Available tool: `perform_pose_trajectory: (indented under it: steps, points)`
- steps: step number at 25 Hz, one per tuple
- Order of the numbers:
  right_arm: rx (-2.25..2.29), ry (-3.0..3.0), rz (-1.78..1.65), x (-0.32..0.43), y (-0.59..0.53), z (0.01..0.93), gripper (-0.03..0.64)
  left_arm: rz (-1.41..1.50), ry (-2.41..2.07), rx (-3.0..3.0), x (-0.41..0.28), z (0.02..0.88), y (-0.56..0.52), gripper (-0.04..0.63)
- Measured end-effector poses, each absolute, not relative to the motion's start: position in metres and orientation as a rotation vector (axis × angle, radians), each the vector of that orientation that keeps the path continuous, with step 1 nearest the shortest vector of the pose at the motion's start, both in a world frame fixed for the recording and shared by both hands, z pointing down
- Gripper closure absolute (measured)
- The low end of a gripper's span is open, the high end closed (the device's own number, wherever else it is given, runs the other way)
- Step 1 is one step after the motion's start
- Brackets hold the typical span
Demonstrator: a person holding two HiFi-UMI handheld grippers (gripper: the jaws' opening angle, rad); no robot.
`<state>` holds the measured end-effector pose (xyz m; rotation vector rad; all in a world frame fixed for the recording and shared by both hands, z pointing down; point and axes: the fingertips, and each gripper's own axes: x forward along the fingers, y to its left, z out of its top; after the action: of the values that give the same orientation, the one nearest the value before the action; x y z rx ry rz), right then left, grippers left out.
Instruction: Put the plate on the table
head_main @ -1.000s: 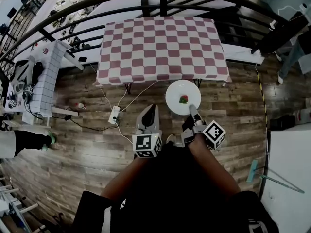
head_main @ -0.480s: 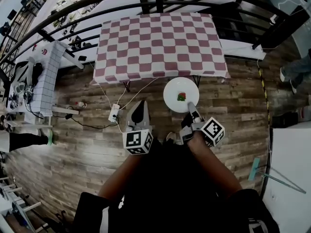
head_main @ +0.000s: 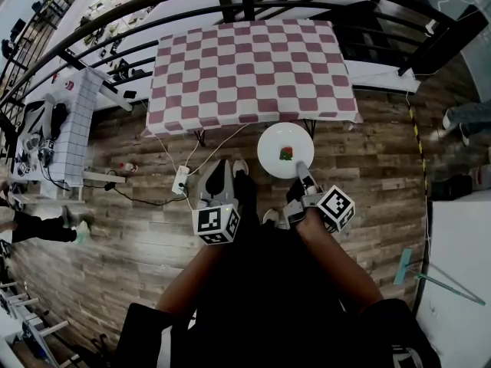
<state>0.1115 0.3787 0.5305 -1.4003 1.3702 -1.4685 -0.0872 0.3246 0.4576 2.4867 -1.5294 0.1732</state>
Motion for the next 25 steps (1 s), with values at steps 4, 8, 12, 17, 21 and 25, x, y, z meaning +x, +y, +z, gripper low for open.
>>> perform_pose_trajectory:
  steps: [4, 8, 12, 17, 21, 25]
  points:
    - [-1.402, 1.363, -1.461, 0.115, 0.373, 0.53, 0.607, 0.169, -1.518, 2.488, -0.082, 0.459, 0.318, 0.586]
    - [-1.407, 1.348, -1.459, 0.122, 0.366, 0.531, 0.607, 0.177, -1.503, 2.495, -0.076, 0.464, 0.307, 0.584]
    - [-1.415, 1.336, -1.46, 0.129, 0.355, 0.533, 0.607, 0.172, -1.498, 2.496, -0.072, 0.463, 0.294, 0.586]
    - [-1.403, 1.33, -1.48, 0.127, 0.333, 0.537, 0.607, 0.188, -1.503, 2.53, -0.068, 0.463, 0.278, 0.585]
    - [-1.381, 1.331, -1.511, 0.116, 0.314, 0.541, 0.607, 0.192, -1.501, 2.542, -0.069, 0.463, 0.262, 0.586]
    - [-1.378, 1.341, -1.523, 0.111, 0.291, 0.542, 0.607, 0.194, -1.505, 2.552, -0.068, 0.464, 0.239, 0.586]
